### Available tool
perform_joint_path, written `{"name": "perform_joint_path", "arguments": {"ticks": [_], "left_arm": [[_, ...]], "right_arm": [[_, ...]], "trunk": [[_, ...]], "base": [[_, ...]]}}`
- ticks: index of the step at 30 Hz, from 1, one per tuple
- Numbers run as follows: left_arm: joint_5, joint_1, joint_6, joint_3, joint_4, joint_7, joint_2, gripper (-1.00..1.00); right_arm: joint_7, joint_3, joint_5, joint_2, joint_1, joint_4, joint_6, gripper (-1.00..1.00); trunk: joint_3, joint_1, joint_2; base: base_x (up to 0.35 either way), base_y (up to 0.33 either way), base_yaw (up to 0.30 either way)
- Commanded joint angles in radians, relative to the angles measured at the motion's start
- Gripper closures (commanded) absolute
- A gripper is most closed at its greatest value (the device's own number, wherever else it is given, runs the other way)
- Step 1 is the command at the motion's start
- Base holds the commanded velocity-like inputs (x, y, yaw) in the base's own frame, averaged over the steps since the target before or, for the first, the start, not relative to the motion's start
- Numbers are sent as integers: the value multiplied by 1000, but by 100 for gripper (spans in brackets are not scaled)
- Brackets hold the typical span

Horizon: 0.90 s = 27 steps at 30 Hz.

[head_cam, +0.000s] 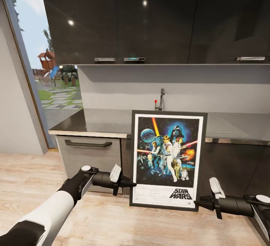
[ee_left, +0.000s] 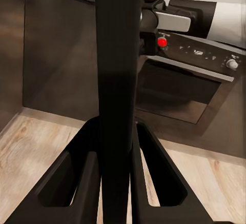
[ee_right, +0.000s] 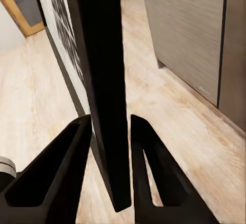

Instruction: Pick up the poster from the kitchen countertop and hang it on one of the wall nails in the kitchen.

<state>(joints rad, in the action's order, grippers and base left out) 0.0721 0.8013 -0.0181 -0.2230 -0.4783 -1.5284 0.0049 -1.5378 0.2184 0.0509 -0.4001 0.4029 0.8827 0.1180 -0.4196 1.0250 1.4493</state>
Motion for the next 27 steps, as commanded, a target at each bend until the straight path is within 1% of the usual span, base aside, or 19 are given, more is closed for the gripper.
{"name": "perform_joint_path", "arguments": {"ticks": [1,11,12,19,27], "left_arm": [[5,1,0,-1,1,16,0,100],[5,1,0,-1,1,16,0,100],[5,1,0,-1,1,16,0,-100],[5,1,0,-1,0,16,0,-100],[4,1,0,4,0,16,6,-100]], "right_arm": [[-12,3,3,4,1,2,15,100],[-12,3,3,4,1,2,15,100],[-12,3,3,4,1,2,15,100],[-12,3,3,4,1,2,15,100],[-12,5,3,4,1,2,15,100]], "trunk": [[-1,0,1],[-1,0,1],[-1,0,1],[-1,0,1],[-1,0,1]], "base": [[0,0,0],[0,0,0],[0,0,0],[0,0,0],[0,0,0]]}}
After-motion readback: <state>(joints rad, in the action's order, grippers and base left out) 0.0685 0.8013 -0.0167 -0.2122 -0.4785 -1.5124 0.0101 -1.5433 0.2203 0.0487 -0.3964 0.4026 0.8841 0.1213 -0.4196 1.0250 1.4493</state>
